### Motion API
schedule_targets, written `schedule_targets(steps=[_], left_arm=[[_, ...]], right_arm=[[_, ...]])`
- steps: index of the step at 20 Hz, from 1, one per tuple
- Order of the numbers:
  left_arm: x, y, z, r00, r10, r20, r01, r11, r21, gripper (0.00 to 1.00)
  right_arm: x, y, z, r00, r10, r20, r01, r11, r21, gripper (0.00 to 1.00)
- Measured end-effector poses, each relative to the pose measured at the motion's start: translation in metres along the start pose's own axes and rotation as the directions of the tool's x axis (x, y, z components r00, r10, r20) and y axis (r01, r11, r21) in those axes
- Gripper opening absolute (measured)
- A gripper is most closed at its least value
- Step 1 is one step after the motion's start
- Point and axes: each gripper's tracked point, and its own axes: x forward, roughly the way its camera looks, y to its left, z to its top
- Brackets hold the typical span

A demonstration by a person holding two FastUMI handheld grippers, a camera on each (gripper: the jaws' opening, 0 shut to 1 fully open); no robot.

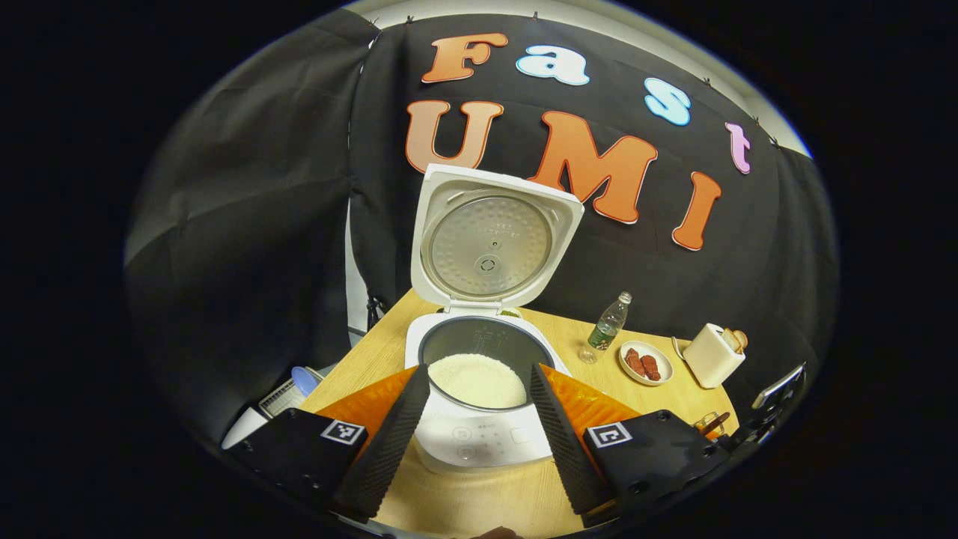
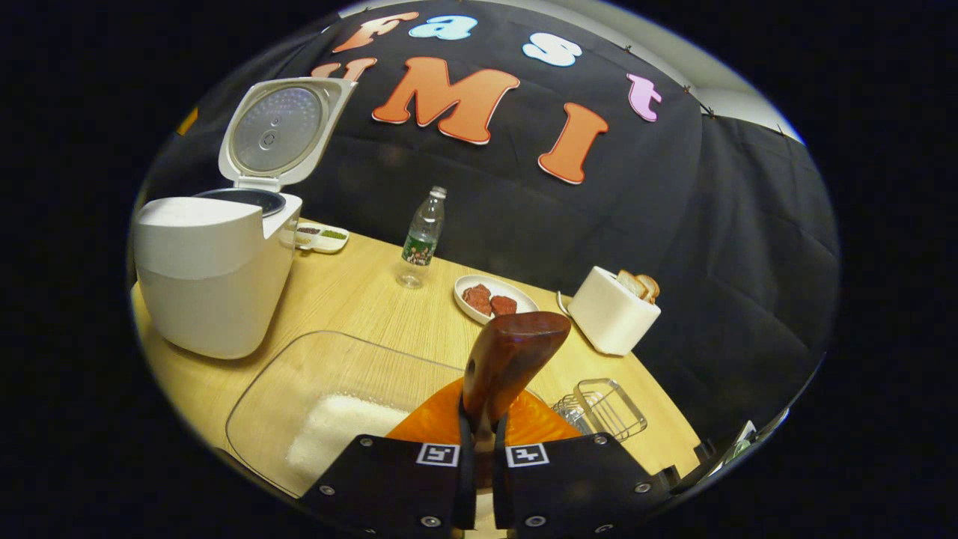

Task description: Close the left gripper, press the button to open the rice cooker; take a wooden spoon from the chopstick holder with the right hand, scoop a spoonful of rice and pour it into the rice cooker, then put the wooden spoon back into the chopstick holder.

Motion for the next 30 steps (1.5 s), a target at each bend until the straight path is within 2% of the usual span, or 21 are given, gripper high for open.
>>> schedule_targets(steps=[2, 3, 4, 6, 7, 9, 10, 11, 13, 15, 17, 22, 23, 24, 25, 26, 27, 28, 29, 30], left_arm=[[0.001, 0.0, 0.002, 1.0, -0.005, 0.0, 0.005, 1.0, 0.006, 0.93], [0.002, 0.0, 0.003, 1.0, -0.008, -0.001, 0.008, 1.0, 0.008, 0.96], [0.004, 0.0, 0.001, 1.0, -0.009, -0.004, 0.009, 1.0, 0.009, 0.93], [0.005, 0.001, 0.0, 1.0, -0.01, -0.011, 0.01, 1.0, 0.003, 0.93], [0.005, 0.003, -0.001, 1.0, -0.01, -0.017, 0.01, 1.0, 0.001, 0.96], [0.007, 0.004, -0.006, 1.0, -0.008, -0.03, 0.008, 1.0, 0.006, 0.96], [0.007, 0.006, -0.008, 0.999, -0.007, -0.035, 0.007, 1.0, 0.009, 0.93], [0.008, 0.007, -0.007, 0.999, -0.003, -0.038, 0.003, 1.0, 0.011, 0.96], [0.009, 0.01, -0.006, 0.999, 0.0, -0.04, 0.0, 1.0, 0.007, 0.93], [0.007, 0.014, -0.007, 0.999, 0.004, -0.041, -0.003, 1.0, 0.006, 0.96], [0.006, 0.017, -0.006, 0.999, 0.01, -0.038, -0.01, 1.0, 0.006, 0.93], [0.005, 0.027, -0.007, 0.999, 0.031, -0.037, -0.031, 1.0, -0.005, 0.96], [0.006, 0.028, -0.006, 0.999, 0.032, -0.037, -0.032, 0.999, -0.007, 0.93], [0.005, 0.027, -0.006, 0.999, 0.032, -0.035, -0.032, 0.999, -0.008, 0.96], [0.006, 0.025, -0.007, 0.999, 0.03, -0.036, -0.031, 1.0, -0.008, 0.93], [0.005, 0.024, -0.007, 0.999, 0.029, -0.037, -0.029, 1.0, -0.006, 0.96], [0.006, 0.021, -0.006, 0.999, 0.025, -0.035, -0.025, 1.0, -0.005, 0.93], [0.006, 0.017, -0.006, 0.999, 0.02, -0.036, -0.02, 1.0, -0.002, 0.95], [0.007, 0.014, -0.006, 0.999, 0.016, -0.035, -0.016, 1.0, 0.002, 0.93], [0.008, 0.011, -0.006, 0.999, 0.011, -0.036, -0.011, 1.0, 0.007, 0.93]], right_arm=[[-0.002, -0.002, 0.0, 1.0, -0.008, -0.016, 0.009, 0.998, 0.066, 0.08], [-0.002, 0.001, -0.003, 1.0, 0.0, -0.028, 0.003, 0.994, 0.108, 0.08], [-0.002, 0.004, -0.002, 1.0, 0.005, -0.025, -0.001, 0.99, 0.143, 0.08], [-0.008, 0.009, 0.001, 0.999, 0.023, -0.033, -0.016, 0.98, 0.198, 0.08], [-0.011, 0.015, -0.003, 0.998, 0.046, -0.036, -0.036, 0.97, 0.24, 0.08], [-0.017, 0.031, -0.002, 0.993, 0.102, -0.057, -0.078, 0.941, 0.328, 0.08], [-0.021, 0.042, 0.001, 0.989, 0.133, -0.06, -0.103, 0.927, 0.361, 0.08], [-0.025, 0.051, 0.002, 0.984, 0.167, -0.065, -0.13, 0.915, 0.382, 0.08], [-0.032, 0.071, 0.004, 0.966, 0.243, -0.087, -0.181, 0.878, 0.442, 0.08], [-0.035, 0.085, 0.002, 0.942, 0.312, -0.123, -0.204, 0.826, 0.526, 0.08], [-0.031, 0.084, -0.004, 0.925, 0.344, -0.163, -0.179, 0.771, 0.611, 0.08], [-0.026, 0.078, -0.028, 0.849, 0.464, -0.252, -0.046, 0.54, 0.84, 0.08], [-0.025, 0.076, -0.031, 0.841, 0.481, -0.249, -0.033, 0.505, 0.862, 0.08], [-0.025, 0.075, -0.033, 0.832, 0.495, -0.25, -0.021, 0.478, 0.878, 0.08], [-0.024, 0.074, -0.031, 0.829, 0.507, -0.234, -0.02, 0.446, 0.895, 0.08], [-0.023, 0.071, -0.029, 0.827, 0.517, -0.22, -0.022, 0.42, 0.907, 0.08], [-0.022, 0.068, -0.027, 0.824, 0.53, -0.198, -0.025, 0.383, 0.923, 0.08], [-0.021, 0.065, -0.026, 0.821, 0.542, -0.181, -0.024, 0.349, 0.937, 0.08], [-0.02, 0.063, -0.022, 0.817, 0.556, -0.154, -0.029, 0.307, 0.951, 0.08], [-0.018, 0.06, -0.022, 0.814, 0.564, -0.14, -0.033, 0.285, 0.958, 0.08]])
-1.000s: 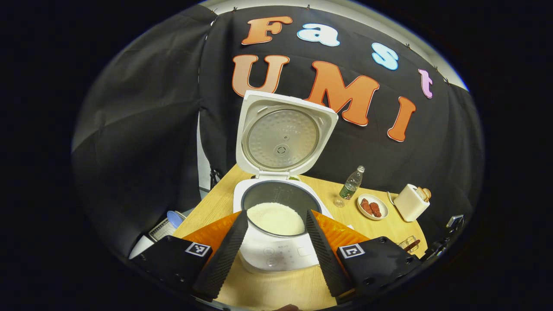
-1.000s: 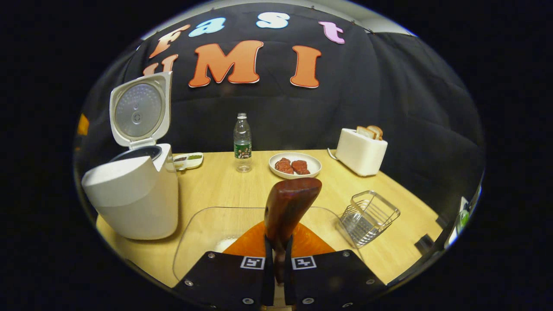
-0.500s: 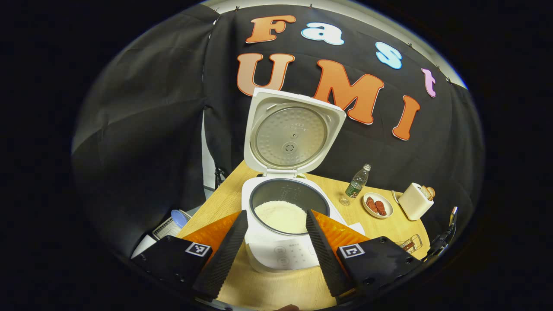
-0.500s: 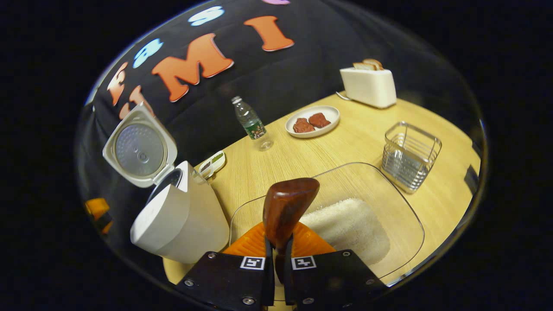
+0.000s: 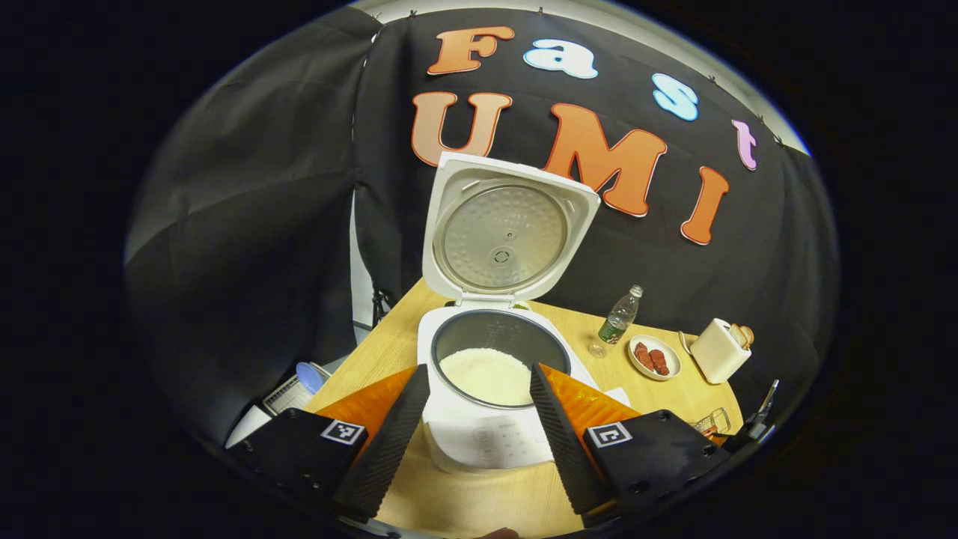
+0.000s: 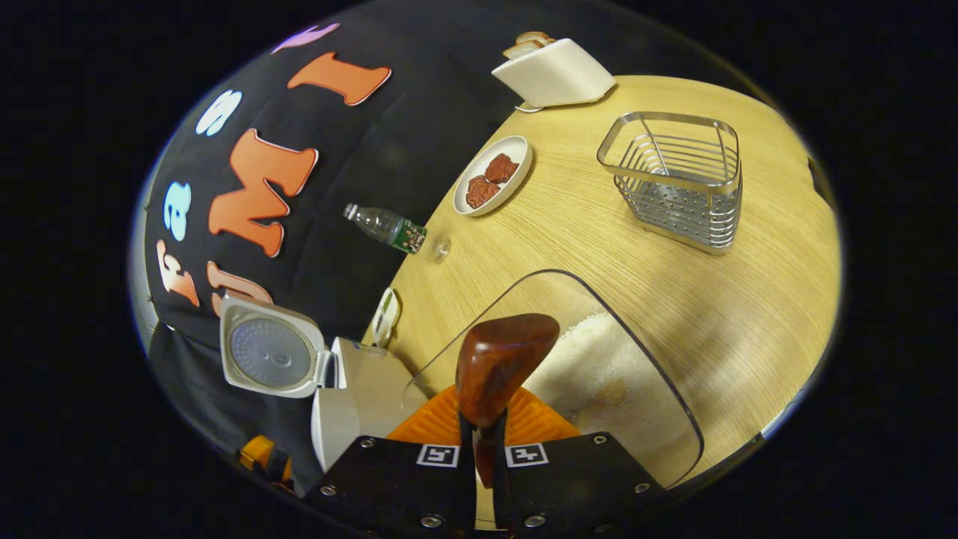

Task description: Close the left gripper, press the button to open the rice cooker; take a wooden spoon from the chopstick holder with the right hand, scoop a spoonful of rice and pour it into the rice cooker, then put the wooden spoon back into the chopstick holder.

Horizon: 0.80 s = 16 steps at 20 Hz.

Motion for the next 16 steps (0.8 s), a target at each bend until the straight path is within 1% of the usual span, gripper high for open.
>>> schedule_targets(steps=[1, 2, 3, 5, 6, 7, 9, 10, 12, 13, 14, 15, 16], left_arm=[[0.0, -0.003, 0.001, 1.0, -0.004, -0.001, 0.004, 1.0, 0.004, 0.93], [0.0, -0.005, 0.0, 1.0, -0.007, 0.0, 0.007, 1.0, 0.007, 0.96], [0.0, -0.007, 0.001, 1.0, -0.01, 0.002, 0.01, 1.0, 0.01, 0.89], [0.0, -0.012, 0.004, 1.0, -0.011, 0.008, 0.011, 1.0, 0.016, 0.96], [0.002, -0.014, 0.005, 1.0, -0.014, 0.01, 0.014, 1.0, 0.016, 0.96], [0.002, -0.016, 0.006, 1.0, -0.016, 0.013, 0.016, 1.0, 0.016, 0.93], [0.001, -0.024, 0.009, 0.999, -0.025, 0.025, 0.024, 1.0, 0.018, 0.93], [0.001, -0.026, 0.011, 0.999, -0.029, 0.034, 0.028, 0.999, 0.023, 0.96], [0.001, -0.033, 0.016, 0.998, -0.039, 0.054, 0.037, 0.999, 0.037, 0.95], [0.0, -0.037, 0.019, 0.997, -0.044, 0.065, 0.042, 0.998, 0.043, 0.92], [-0.001, -0.04, 0.022, 0.996, -0.045, 0.079, 0.041, 0.998, 0.051, 0.93], [-0.001, -0.042, 0.026, 0.995, -0.044, 0.094, 0.039, 0.998, 0.055, 0.96], [-0.003, -0.043, 0.029, 0.993, -0.042, 0.108, 0.036, 0.998, 0.057, 0.93]], right_arm=[[0.001, 0.004, 0.001, 1.0, 0.029, -0.008, -0.028, 0.999, 0.018, 0.08], [-0.002, 0.004, 0.005, 0.999, 0.044, -0.017, -0.043, 0.999, 0.028, 0.08], [-0.004, 0.004, 0.009, 0.998, 0.061, -0.013, -0.06, 0.997, 0.045, 0.08], [-0.011, 0.003, 0.018, 0.996, 0.086, -0.014, -0.084, 0.992, 0.096, 0.08], [-0.014, 0.003, 0.024, 0.995, 0.103, -0.01, -0.101, 0.987, 0.128, 0.08], [-0.017, 0.004, 0.03, 0.994, 0.113, -0.001, -0.111, 0.982, 0.155, 0.08], [-0.025, 0.009, 0.044, 0.989, 0.148, 0.014, -0.148, 0.965, 0.217, 0.08], [-0.03, 0.015, 0.051, 0.984, 0.176, 0.023, -0.176, 0.953, 0.247, 0.08], [-0.037, 0.035, 0.062, 0.971, 0.239, 0.031, -0.237, 0.921, 0.308, 0.08], [-0.042, 0.046, 0.067, 0.961, 0.274, 0.03, -0.267, 0.9, 0.345, 0.08], [-0.044, 0.058, 0.072, 0.951, 0.308, 0.034, -0.297, 0.875, 0.383, 0.08], [-0.046, 0.068, 0.077, 0.941, 0.336, 0.036, -0.32, 0.854, 0.41, 0.08], [-0.047, 0.08, 0.082, 0.933, 0.358, 0.04, -0.341, 0.84, 0.423, 0.08]])
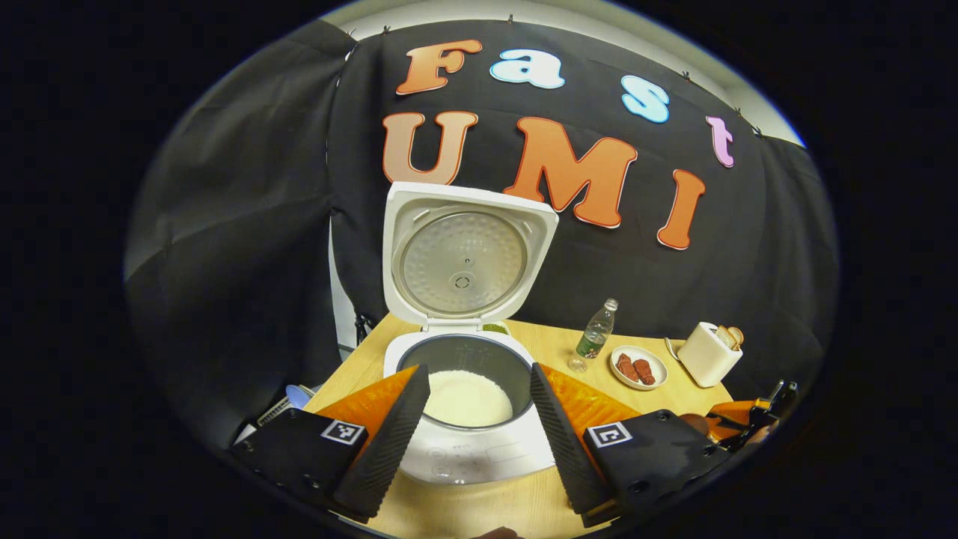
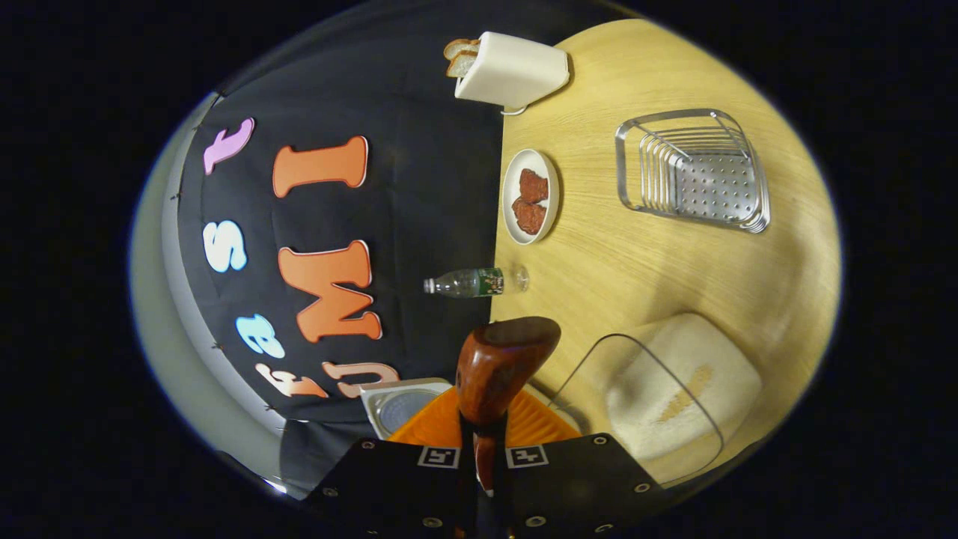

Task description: Close the left gripper, press the button to open the rice cooker; take a wooden spoon from the chopstick holder with the right hand, scoop a spoonful of rice and pour it into the rice cooker, then put the wooden spoon back into the chopstick holder.

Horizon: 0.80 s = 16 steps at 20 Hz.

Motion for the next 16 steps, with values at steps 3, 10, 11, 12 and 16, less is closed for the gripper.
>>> schedule_targets(steps=[3, 10, 11, 12, 16], left_arm=[[-0.005, 0.001, 0.01, 0.999, 0.009, 0.042, -0.01, 1.0, 0.006, 0.89], [-0.026, 0.038, 0.025, 0.985, 0.128, 0.114, -0.132, 0.991, 0.031, 0.96], [-0.029, 0.045, 0.026, 0.982, 0.151, 0.115, -0.156, 0.987, 0.027, 0.96], [-0.033, 0.054, 0.025, 0.977, 0.178, 0.116, -0.182, 0.983, 0.022, 0.92], [-0.055, 0.085, 0.028, 0.952, 0.275, 0.136, -0.278, 0.96, 0.008, 0.95]], right_arm=[[0.011, 0.034, -0.008, 0.998, 0.051, -0.049, -0.049, 0.998, 0.032, 0.08], [0.062, 0.086, -0.049, 0.987, 0.042, -0.156, -0.051, 0.997, -0.058, 0.08], [0.068, 0.092, -0.057, 0.983, 0.039, -0.177, -0.05, 0.997, -0.059, 0.08], [0.078, 0.096, -0.064, 0.98, 0.034, -0.197, -0.047, 0.997, -0.059, 0.08], [0.12, 0.11, -0.101, 0.964, 0.004, -0.266, -0.027, 0.996, -0.083, 0.08]])
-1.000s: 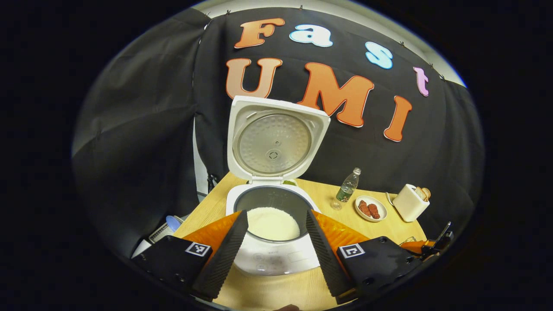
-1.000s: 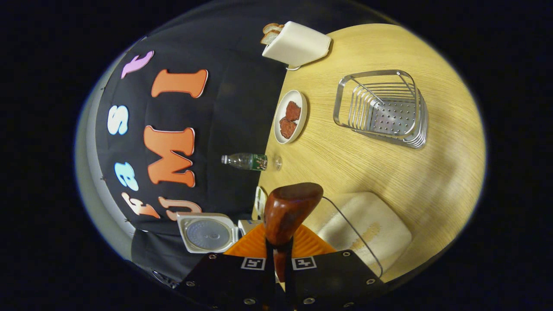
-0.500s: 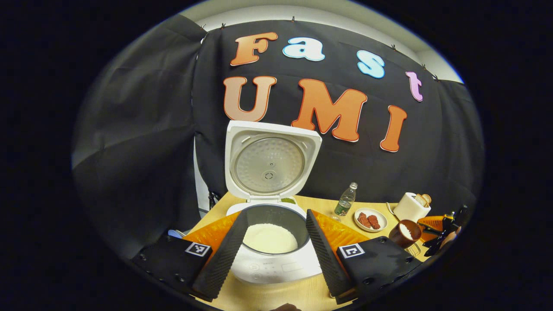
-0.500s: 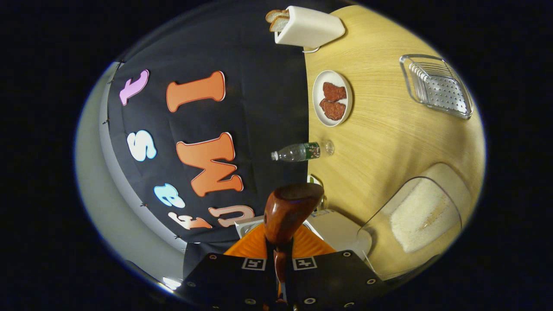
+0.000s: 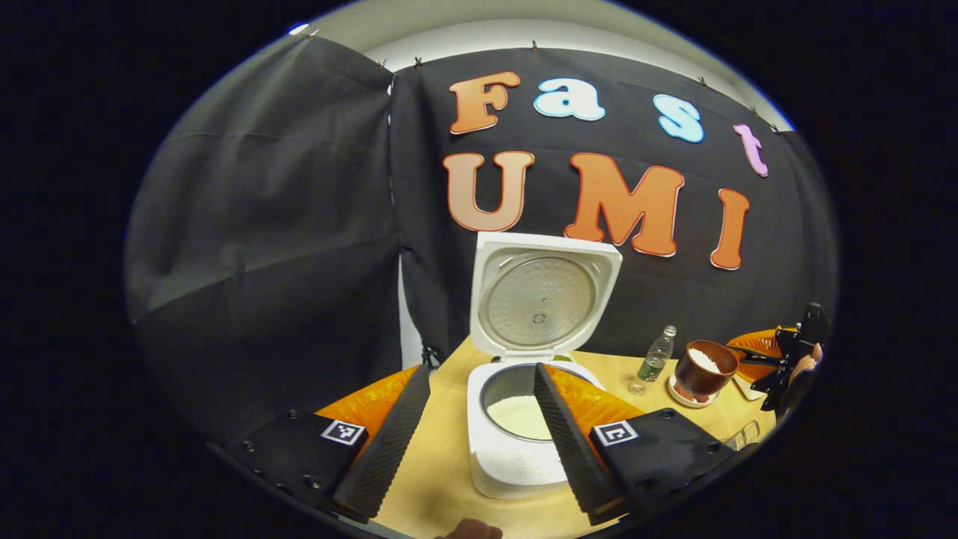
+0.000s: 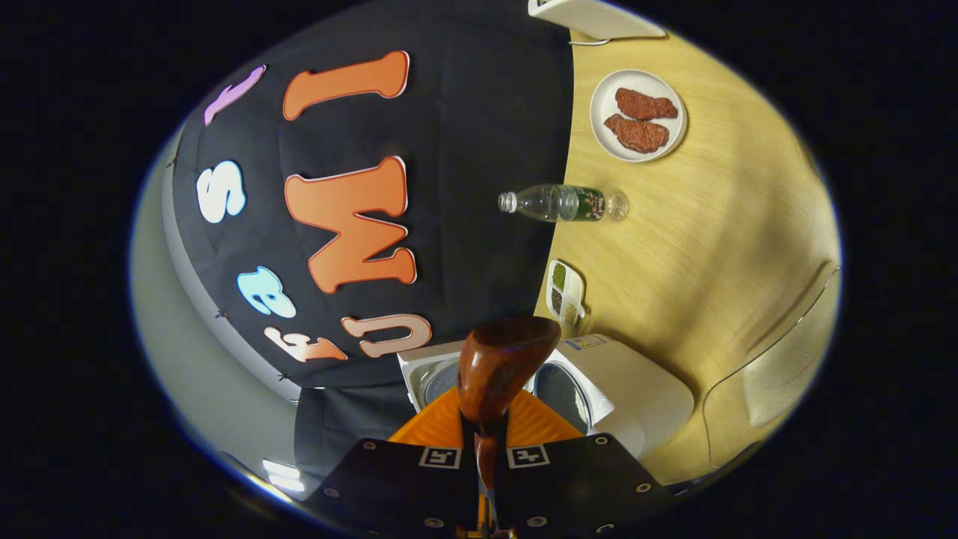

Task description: Close the left gripper, press the button to open the rice cooker; take a wooden spoon from the chopstick holder with the right hand, scoop a spoonful of rice and pour it into the rice cooker, then put the wooden spoon back into the chopstick holder.

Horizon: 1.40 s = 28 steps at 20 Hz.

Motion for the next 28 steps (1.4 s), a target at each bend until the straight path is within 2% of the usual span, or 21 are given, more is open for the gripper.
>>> schedule_targets(steps=[3, 7, 12, 14, 16, 21, 23, 25, 28], left_arm=[[-0.008, 0.023, 0.008, 0.998, 0.048, 0.031, -0.049, 0.998, 0.036, 0.96], [-0.022, 0.039, 0.011, 0.995, 0.073, 0.062, -0.078, 0.994, 0.075, 0.96], [-0.029, 0.061, 0.006, 0.991, 0.117, 0.058, -0.122, 0.989, 0.083, 0.95], [-0.034, 0.07, 0.006, 0.988, 0.145, 0.057, -0.149, 0.985, 0.081, 0.96], [-0.035, 0.076, 0.004, 0.986, 0.161, 0.052, -0.164, 0.984, 0.075, 0.96], [-0.039, 0.09, -0.003, 0.981, 0.19, 0.035, -0.193, 0.978, 0.082, 0.96], [-0.039, 0.093, -0.003, 0.98, 0.194, 0.033, -0.196, 0.977, 0.084, 0.96], [-0.039, 0.095, -0.003, 0.981, 0.194, 0.029, -0.196, 0.977, 0.085, 0.96], [-0.04, 0.099, -0.004, 0.98, 0.197, 0.024, -0.198, 0.977, 0.084, 0.95]], right_arm=[[0.033, 0.012, -0.014, 1.0, -0.022, -0.021, 0.02, 0.998, -0.059, 0.08], [0.078, 0.027, -0.028, 0.998, -0.058, -0.023, 0.053, 0.983, -0.175, 0.08], [0.12, 0.042, -0.045, 0.994, -0.109, 0.015, 0.106, 0.91, -0.401, 0.08], [0.131, 0.046, -0.051, 0.992, -0.118, 0.038, 0.121, 0.856, -0.502, 0.08], [0.138, 0.049, -0.058, 0.99, -0.126, 0.059, 0.136, 0.783, -0.607, 0.08], [0.15, 0.06, -0.075, 0.986, -0.119, 0.118, 0.165, 0.564, -0.809, 0.08], [0.153, 0.069, -0.079, 0.985, -0.093, 0.146, 0.173, 0.475, -0.863, 0.08], [0.155, 0.081, -0.08, 0.983, -0.068, 0.173, 0.186, 0.402, -0.897, 0.08], [0.156, 0.094, -0.081, 0.98, -0.032, 0.196, 0.195, 0.325, -0.925, 0.08]])
